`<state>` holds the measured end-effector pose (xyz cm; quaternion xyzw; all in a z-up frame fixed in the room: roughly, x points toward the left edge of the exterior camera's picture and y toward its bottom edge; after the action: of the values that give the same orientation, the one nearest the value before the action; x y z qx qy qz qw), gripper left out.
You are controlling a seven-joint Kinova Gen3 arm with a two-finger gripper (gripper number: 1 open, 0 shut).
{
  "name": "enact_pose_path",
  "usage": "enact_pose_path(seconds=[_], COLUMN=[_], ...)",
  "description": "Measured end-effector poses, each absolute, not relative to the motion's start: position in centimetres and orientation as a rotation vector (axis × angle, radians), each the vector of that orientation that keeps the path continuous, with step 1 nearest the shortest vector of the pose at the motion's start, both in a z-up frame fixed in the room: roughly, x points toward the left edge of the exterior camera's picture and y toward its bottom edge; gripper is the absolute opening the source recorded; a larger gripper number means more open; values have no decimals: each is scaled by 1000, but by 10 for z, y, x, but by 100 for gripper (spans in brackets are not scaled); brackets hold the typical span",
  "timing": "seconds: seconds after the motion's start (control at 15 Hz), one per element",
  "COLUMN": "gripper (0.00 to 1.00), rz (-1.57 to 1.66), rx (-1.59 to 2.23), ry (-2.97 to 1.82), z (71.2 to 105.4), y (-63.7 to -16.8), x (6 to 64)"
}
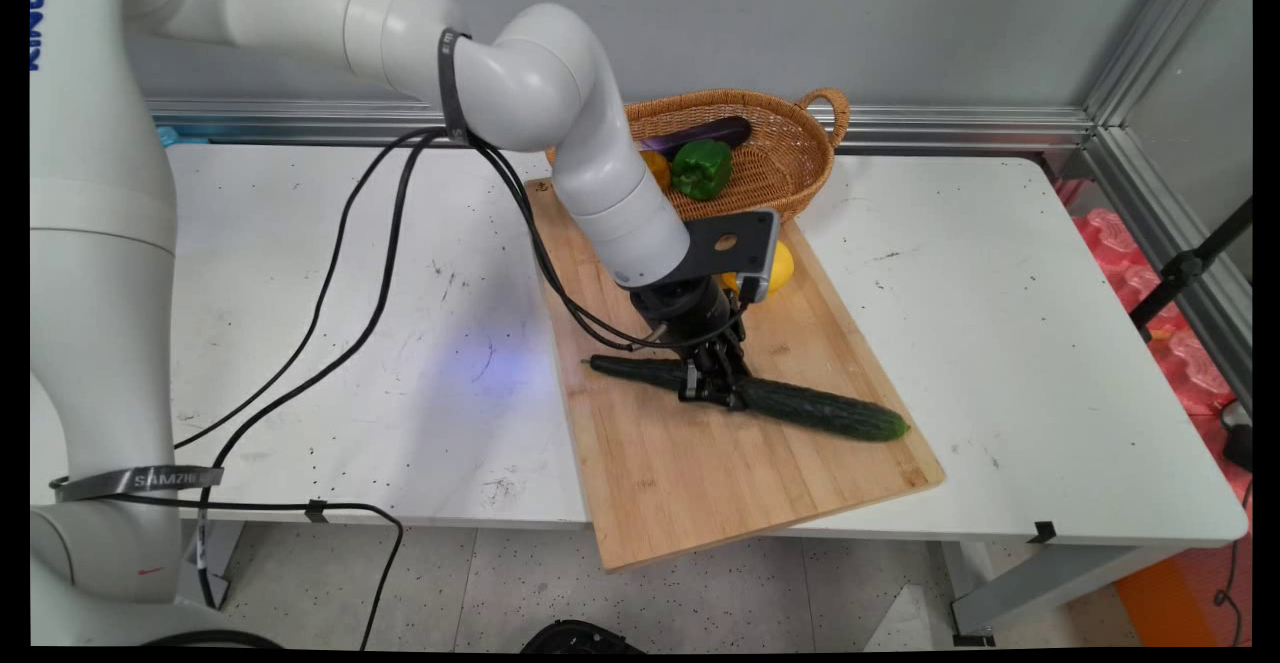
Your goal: Place the picked object in the vegetable basket
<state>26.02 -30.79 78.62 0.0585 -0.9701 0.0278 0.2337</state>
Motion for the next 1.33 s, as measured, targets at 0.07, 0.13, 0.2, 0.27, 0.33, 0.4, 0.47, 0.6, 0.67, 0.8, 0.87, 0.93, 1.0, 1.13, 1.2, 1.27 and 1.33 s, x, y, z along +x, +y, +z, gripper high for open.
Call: enact_pose_path(seconds=[0.07, 0.13, 0.2, 0.27, 0.33, 0.4, 0.47, 0.6, 0.67, 0.8, 0.87, 0.93, 1.0, 1.13, 1.2, 1.27, 1.33], gripper=[0, 0, 0, 0, 0, 0, 0, 0, 0, 0, 0, 0, 0, 0, 0, 0, 0], rz=[80, 85, 89, 91, 94, 97, 101, 107, 109, 114, 117, 122, 128, 147, 158, 173, 193], rx=[143, 122, 105, 92, 82, 75, 73, 89, 98, 135, 158, 182, 222, 315, 352, 407, 471], ry=[-2664, -2664, -2663, -2662, -2662, -2662, -2662, -2659, -2657, -2649, -2644, -2638, -2630, -2616, -2610, -2602, -2589], z=[790, 797, 805, 812, 821, 830, 839, 862, 869, 886, 894, 902, 913, 934, 940, 948, 957], y=[-308, -307, -306, -305, -303, -302, -301, -298, -297, -296, -296, -296, -296, -298, -300, -303, -307], x=[261, 262, 264, 266, 269, 273, 276, 286, 289, 296, 299, 302, 306, 315, 318, 323, 328])
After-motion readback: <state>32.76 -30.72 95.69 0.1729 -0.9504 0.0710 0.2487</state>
